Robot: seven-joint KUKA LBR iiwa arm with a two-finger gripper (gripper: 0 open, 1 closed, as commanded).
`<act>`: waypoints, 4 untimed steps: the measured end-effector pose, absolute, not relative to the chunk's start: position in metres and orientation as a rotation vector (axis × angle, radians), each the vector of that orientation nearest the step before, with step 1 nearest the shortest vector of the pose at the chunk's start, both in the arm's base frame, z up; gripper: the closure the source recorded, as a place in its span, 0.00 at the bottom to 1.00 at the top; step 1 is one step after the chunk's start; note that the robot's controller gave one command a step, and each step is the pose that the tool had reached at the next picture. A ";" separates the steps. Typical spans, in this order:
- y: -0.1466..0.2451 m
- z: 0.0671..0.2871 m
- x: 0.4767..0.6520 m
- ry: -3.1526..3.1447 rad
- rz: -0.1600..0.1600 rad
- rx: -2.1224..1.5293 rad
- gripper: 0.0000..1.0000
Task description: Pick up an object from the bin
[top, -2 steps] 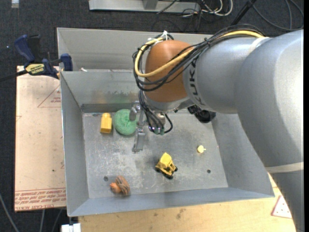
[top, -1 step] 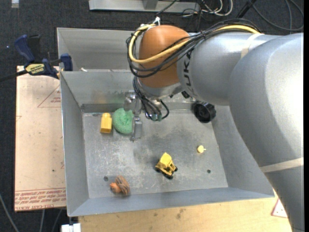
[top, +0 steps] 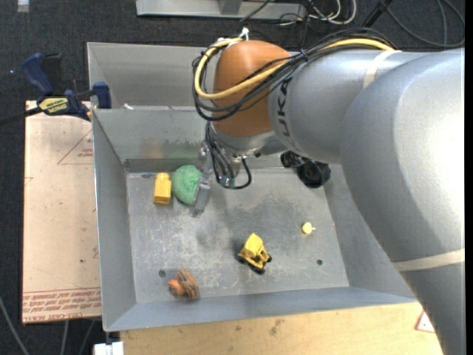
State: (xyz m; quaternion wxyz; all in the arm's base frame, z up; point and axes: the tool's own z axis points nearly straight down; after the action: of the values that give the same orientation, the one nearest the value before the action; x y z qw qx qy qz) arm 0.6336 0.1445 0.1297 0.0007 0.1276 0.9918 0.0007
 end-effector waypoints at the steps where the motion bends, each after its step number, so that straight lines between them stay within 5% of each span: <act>1: 0.143 0.089 0.633 3.118 0.001 0.356 0.00; 2: 0.158 0.077 0.638 3.097 0.006 0.422 1.00; 4: 0.157 0.080 0.637 3.101 0.005 0.423 1.00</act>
Offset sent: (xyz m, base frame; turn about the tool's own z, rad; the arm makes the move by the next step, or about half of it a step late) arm -0.0008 0.0132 -0.0597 0.0149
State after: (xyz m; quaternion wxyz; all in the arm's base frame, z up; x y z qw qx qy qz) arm 0.6371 0.1573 0.0803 0.0062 0.1351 0.9908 0.0015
